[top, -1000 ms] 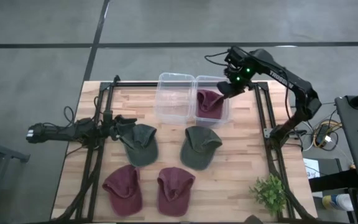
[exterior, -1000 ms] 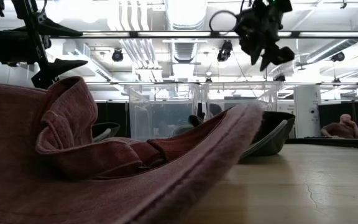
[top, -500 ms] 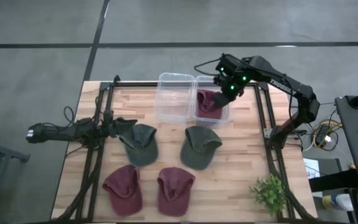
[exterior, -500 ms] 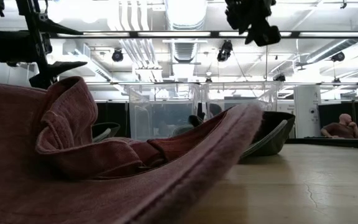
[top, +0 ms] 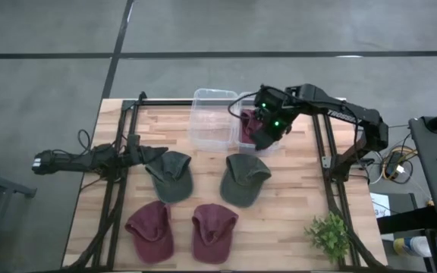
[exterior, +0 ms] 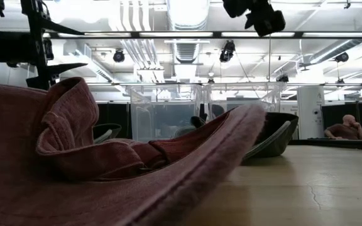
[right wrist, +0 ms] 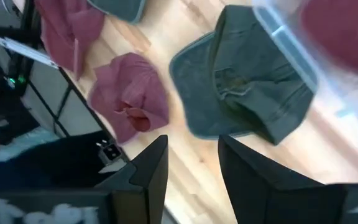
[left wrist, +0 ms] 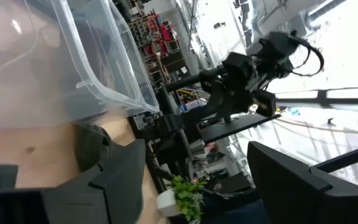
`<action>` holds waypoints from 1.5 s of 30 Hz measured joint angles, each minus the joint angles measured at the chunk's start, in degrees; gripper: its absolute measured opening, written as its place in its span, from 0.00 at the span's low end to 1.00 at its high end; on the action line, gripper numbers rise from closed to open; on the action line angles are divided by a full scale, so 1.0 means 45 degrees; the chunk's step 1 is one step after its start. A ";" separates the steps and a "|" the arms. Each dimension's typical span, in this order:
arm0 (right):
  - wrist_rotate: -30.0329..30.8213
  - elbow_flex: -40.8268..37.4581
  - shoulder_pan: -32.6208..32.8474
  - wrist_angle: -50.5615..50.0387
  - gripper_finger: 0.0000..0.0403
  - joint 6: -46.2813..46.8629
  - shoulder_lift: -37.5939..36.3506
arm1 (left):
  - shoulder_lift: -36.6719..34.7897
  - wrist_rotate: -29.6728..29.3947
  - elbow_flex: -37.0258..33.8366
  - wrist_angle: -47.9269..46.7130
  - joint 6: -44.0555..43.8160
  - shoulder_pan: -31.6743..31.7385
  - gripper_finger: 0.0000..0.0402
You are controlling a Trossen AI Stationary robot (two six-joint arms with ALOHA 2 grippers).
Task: Pick & Place hat
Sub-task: Put the right black cap into the left transparent bin
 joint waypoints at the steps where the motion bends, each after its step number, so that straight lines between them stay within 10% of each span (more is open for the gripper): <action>1: 0.0000 -0.0016 0.0169 0.0079 0.35 0.0519 0.0000 | 0.0000 0.0000 0.0000 0.0016 -0.0192 0.0000 0.69; 34: 0.3511 -0.4093 0.7932 0.4522 0.44 1.2604 0.0024 | 0.0000 0.0000 0.0000 0.1971 0.3164 -0.0010 0.69; 45: 0.7913 -0.6338 1.0572 0.5982 0.48 1.7796 0.0000 | 0.0000 0.0194 0.0000 0.2001 0.4469 -0.0010 0.69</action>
